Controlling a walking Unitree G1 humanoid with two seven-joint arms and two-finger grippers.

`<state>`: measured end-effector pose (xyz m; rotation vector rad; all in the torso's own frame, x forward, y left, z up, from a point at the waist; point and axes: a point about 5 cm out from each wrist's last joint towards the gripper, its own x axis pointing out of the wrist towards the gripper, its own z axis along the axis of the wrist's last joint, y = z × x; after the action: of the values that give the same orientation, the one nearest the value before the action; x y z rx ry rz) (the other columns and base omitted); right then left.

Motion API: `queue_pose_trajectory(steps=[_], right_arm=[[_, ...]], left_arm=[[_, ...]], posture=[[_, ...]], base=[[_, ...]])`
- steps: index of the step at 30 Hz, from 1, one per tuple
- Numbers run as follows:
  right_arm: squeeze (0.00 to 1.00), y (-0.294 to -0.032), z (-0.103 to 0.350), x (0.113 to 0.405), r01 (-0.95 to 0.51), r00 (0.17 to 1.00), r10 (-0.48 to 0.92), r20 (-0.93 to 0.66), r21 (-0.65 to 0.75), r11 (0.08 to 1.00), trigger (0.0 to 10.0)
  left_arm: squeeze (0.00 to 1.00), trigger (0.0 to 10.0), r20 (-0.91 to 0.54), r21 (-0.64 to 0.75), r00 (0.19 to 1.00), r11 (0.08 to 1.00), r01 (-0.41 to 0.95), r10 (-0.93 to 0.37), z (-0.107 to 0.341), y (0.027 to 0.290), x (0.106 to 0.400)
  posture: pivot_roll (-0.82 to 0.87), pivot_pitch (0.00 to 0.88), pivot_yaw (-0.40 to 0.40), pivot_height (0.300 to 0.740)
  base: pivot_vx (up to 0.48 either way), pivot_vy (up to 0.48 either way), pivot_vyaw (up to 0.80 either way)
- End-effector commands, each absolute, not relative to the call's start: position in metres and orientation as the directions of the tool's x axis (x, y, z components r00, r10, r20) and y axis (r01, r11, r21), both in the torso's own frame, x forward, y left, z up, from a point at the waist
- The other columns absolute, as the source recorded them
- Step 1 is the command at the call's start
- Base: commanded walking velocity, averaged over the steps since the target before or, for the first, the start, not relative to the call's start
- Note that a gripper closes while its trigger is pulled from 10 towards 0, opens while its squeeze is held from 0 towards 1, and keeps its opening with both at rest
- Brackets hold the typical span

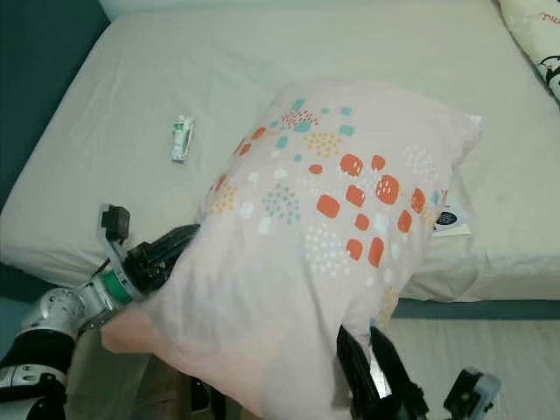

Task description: Clean up the room

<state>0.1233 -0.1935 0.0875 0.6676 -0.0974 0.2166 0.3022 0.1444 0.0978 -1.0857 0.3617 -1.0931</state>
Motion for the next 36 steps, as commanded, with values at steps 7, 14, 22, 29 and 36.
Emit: queue_pose_trajectory(steps=[7, 14, 22, 29, 36], right_arm=[[1.0, -0.231, 0.076, 0.126, -0.046, 0.997, 0.004, 0.082, 0.522, 0.852, 10.0], [1.0, -0.246, 0.078, 0.135, -0.025, 0.996, -0.015, 0.083, 0.464, 0.886, 10.0], [1.0, -0.246, 0.07, 0.145, -0.073, 0.997, 0.049, 0.062, 0.459, 0.886, 10.0], [1.0, -0.232, 0.062, 0.161, -0.153, 0.988, 0.15, 0.044, 0.451, 0.879, 10.0], [1.0, -0.217, 0.052, 0.175, -0.217, 0.971, 0.237, 0.017, 0.468, 0.857, 10.0]], left_arm=[[1.0, 10.0, 0.198, -0.865, 0.448, 0.06, 0.499, -0.872, 0.086, 0.142, 0.296], [1.0, 10.0, 0.051, -0.817, 0.406, 0.195, 0.542, -0.912, 0.074, 0.136, 0.293], [1.0, 10.0, 0.017, -0.775, 0.38, 0.228, 0.59, -0.925, 0.072, 0.123, 0.294], [1.0, 10.0, 0.003, -0.745, 0.422, 0.279, 0.605, -0.907, 0.071, 0.114, 0.301], [1.0, 8.5, 0.073, -0.756, 0.352, 0.178, 0.63, -0.933, 0.077, 0.101, 0.297]], posture=[[-0.08, 0.191, 0.166, 0.612], [-0.08, 0.189, 0.163, 0.612], [-0.07, 0.185, 0.165, 0.612], [-0.07, 0.177, 0.162, 0.612], [-0.07, 0.165, 0.162, 0.612]], base=[[0.0, 0.0, 0.0], [0.0, 0.0, 0.0], [0.0, 0.0, 0.0], [0.0, 0.0, 0.0], [0.0, 0.0, 0.0]])
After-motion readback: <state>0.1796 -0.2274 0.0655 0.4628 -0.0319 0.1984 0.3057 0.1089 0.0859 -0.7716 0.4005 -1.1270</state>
